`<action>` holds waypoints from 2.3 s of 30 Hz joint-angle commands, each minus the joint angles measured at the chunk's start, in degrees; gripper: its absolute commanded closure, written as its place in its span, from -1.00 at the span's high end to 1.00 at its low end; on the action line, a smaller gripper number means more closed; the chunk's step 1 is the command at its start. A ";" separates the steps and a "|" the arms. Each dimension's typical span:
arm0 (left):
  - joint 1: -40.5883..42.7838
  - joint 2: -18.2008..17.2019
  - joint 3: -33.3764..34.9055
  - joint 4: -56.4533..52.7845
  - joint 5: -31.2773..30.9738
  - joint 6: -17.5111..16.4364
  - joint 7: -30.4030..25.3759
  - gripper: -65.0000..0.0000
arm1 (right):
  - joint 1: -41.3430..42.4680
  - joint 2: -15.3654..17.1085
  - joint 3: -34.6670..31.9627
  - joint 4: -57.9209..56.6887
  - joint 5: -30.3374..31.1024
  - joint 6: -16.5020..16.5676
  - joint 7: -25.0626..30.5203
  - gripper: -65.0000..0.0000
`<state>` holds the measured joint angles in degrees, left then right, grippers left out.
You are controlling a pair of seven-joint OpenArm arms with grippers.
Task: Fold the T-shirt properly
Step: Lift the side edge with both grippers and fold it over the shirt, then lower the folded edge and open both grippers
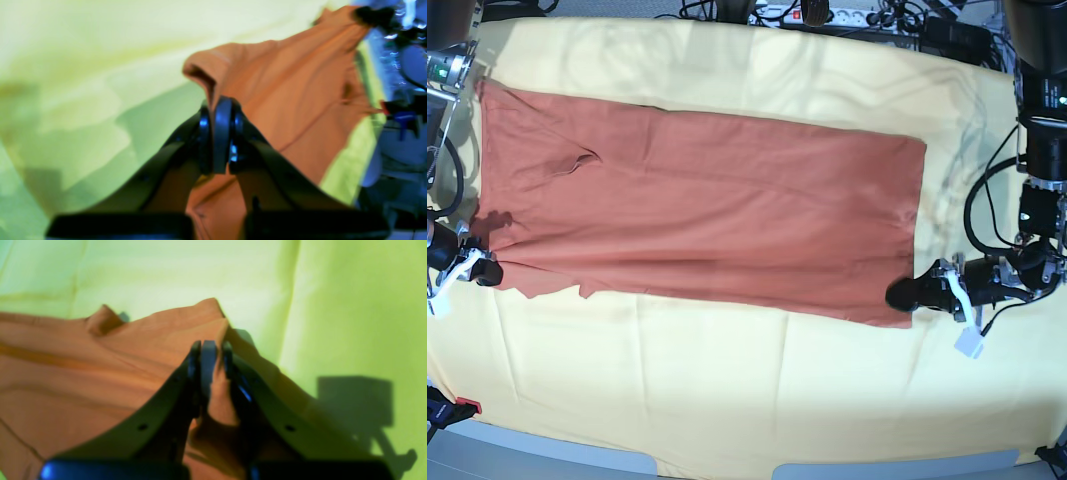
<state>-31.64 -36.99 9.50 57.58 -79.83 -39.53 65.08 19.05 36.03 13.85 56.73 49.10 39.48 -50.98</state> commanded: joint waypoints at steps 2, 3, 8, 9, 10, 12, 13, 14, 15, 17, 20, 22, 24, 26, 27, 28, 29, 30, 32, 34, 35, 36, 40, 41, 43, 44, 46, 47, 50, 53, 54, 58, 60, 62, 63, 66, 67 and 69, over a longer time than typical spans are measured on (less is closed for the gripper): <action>-1.40 -1.38 -0.57 2.03 -4.68 -0.47 3.41 -1.00 | 1.36 1.51 0.33 1.03 1.77 0.52 -0.24 -1.00; -1.36 -1.55 -0.57 2.51 -5.17 -0.47 5.53 -1.00 | 1.03 1.60 0.33 1.03 1.99 0.52 -0.35 -1.00; -1.09 -2.03 -0.59 4.68 -5.17 -0.47 11.08 -1.00 | 0.17 1.88 0.33 1.03 2.14 0.52 -1.40 -1.00; -1.01 -2.32 -0.59 5.29 -5.17 -0.47 11.04 -1.00 | 0.11 2.08 0.33 1.03 2.19 0.52 -1.25 -1.00; -0.90 -2.75 -0.59 5.95 -5.17 -0.47 10.88 -1.00 | -0.17 2.27 0.33 1.03 2.19 0.52 -1.14 -1.00; -0.57 -4.09 -0.59 7.23 -5.17 -0.47 9.62 -1.00 | -0.50 2.49 0.33 1.05 2.80 0.52 -1.18 -1.00; -0.46 -4.61 -0.63 7.69 -5.17 -0.47 8.81 -1.00 | -0.55 2.49 0.31 1.03 3.21 0.52 -1.36 -1.00; -0.44 -4.98 -0.66 8.00 -5.17 -0.47 8.66 -1.00 | -0.92 2.49 0.33 1.05 3.41 0.52 -1.38 -1.00; -0.44 -5.18 -0.66 8.20 -5.17 -0.47 8.74 -1.00 | -1.03 2.47 0.33 1.03 3.69 0.52 -1.36 -1.00; -0.42 -5.20 -0.66 8.44 -5.17 -0.47 9.05 -1.00 | -1.27 2.43 0.31 1.03 3.65 0.52 -1.38 -1.00; -0.42 -5.25 -0.68 9.14 -5.17 -0.47 9.53 -1.00 | -1.29 2.45 0.31 1.03 3.65 0.52 -1.38 -1.00; -0.28 -5.44 -0.68 10.08 -5.17 -0.47 10.47 -1.00 | -1.29 2.45 0.31 1.03 3.67 0.52 -1.36 -1.00; 0.50 -6.25 -0.70 11.61 -5.17 -0.47 10.38 -1.00 | -1.31 2.45 0.33 1.03 3.67 0.52 -1.40 -1.00; 1.55 -7.21 -0.70 13.77 -5.17 -0.47 10.40 -1.00 | -1.29 2.58 0.31 1.03 3.69 0.52 -1.44 -1.00; 2.03 -7.69 -0.70 14.82 -5.17 -0.47 10.40 -1.00 | -1.27 2.73 0.31 1.03 3.72 0.52 -1.44 -1.00; 2.47 -8.13 -0.79 15.98 -5.17 -0.47 10.40 -1.00 | -1.27 2.82 0.33 1.05 4.17 0.52 -1.44 -1.00; 2.84 -8.39 -0.92 17.05 -5.17 -0.47 10.43 -1.00 | -1.27 2.93 0.33 1.05 5.09 0.52 -1.68 -1.00; 3.41 -8.68 -1.09 18.18 -5.17 -0.47 10.40 -1.00 | -1.27 3.02 0.33 1.03 6.08 0.52 -2.21 -1.00; 4.26 -9.25 -1.11 20.20 -5.17 -0.47 10.43 -1.00 | -1.27 3.06 0.33 1.05 7.74 0.52 -4.31 -1.00; 4.85 -9.86 -1.14 21.29 -5.17 -0.47 10.43 -1.00 | -1.31 3.06 0.33 1.05 8.50 0.52 -6.05 -1.00; 5.18 -10.19 -1.38 21.55 -5.17 -0.47 10.45 -1.00 | -1.36 3.06 0.33 1.03 8.55 0.52 -6.58 -1.00; 5.60 -10.60 -1.68 21.68 -5.17 -0.47 10.43 -1.00 | -1.46 3.15 0.33 1.05 8.52 0.52 -6.80 -1.00; 7.48 -12.76 -2.73 21.70 -5.17 -0.47 10.43 -1.00 | -1.62 3.61 0.33 1.03 7.69 0.52 -6.75 -1.00; 8.09 -13.05 -3.02 21.73 -5.17 -0.47 10.40 -1.00 | -1.60 3.69 0.33 1.03 7.72 0.52 -6.73 -1.00; 9.29 -13.20 -3.21 21.99 -5.17 -0.47 10.47 -1.00 | -1.60 3.69 0.33 1.03 7.72 0.52 -6.73 -1.00; 10.08 -13.20 -3.21 22.16 -5.17 -0.47 10.60 -1.00 | -1.64 3.67 0.31 1.03 7.69 0.52 -6.75 -1.00; 11.76 -13.18 -3.21 23.39 -5.17 -0.47 11.15 -1.00 | -2.12 3.78 0.28 1.03 7.69 0.52 -6.82 -1.00; 12.74 -13.22 -3.21 24.22 -5.17 -0.47 11.67 -1.00 | -2.43 3.80 0.28 1.03 7.69 0.52 -7.02 -1.00; 15.69 -13.73 -3.21 27.28 -5.17 -0.47 11.98 -1.00 | -3.58 3.82 0.26 1.03 7.72 0.52 -7.89 -1.00; 17.25 -13.79 -3.21 29.66 -5.17 -0.47 14.12 -1.00 | -4.76 3.80 0.26 1.03 7.74 0.52 -8.83 -1.00; 17.38 -13.79 -3.21 30.05 -5.17 -0.47 14.84 -1.00 | -4.94 3.82 0.26 1.03 7.93 0.52 -8.87 -1.00; 17.33 -14.03 -3.21 30.16 -5.17 -0.47 14.91 -1.00 | -5.25 3.82 0.28 1.03 7.91 0.52 -8.85 -1.00; 17.35 -14.19 -3.21 30.16 -5.17 -0.47 14.86 -1.00 | -5.22 3.82 0.28 1.03 7.89 0.52 -8.85 -1.00; 17.33 -14.32 -3.21 30.12 -5.17 -0.47 14.64 -1.00 | -5.22 3.85 0.28 1.03 7.91 0.52 -8.79 -1.00; 17.33 -14.32 -3.21 30.10 -4.90 -0.47 14.32 -1.00 | -5.20 3.85 0.28 1.03 7.91 0.52 -8.66 -1.00; 17.35 -14.29 -3.21 30.10 1.20 -0.47 10.56 -1.00 | -5.20 3.82 0.28 1.03 7.91 0.52 -8.61 -1.00; 17.33 -14.29 -3.21 30.10 3.23 -0.47 8.72 -1.00 | -5.20 3.85 0.28 1.03 7.89 0.52 -8.48 -1.00; 17.35 -14.29 -3.21 30.10 6.88 -0.47 4.81 -1.00 | -5.22 3.85 0.28 1.03 7.85 0.52 -7.54 -1.00</action>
<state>-13.19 -49.82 7.05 87.02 -72.40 -39.68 70.15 12.56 38.09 13.63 56.86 56.16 39.48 -59.57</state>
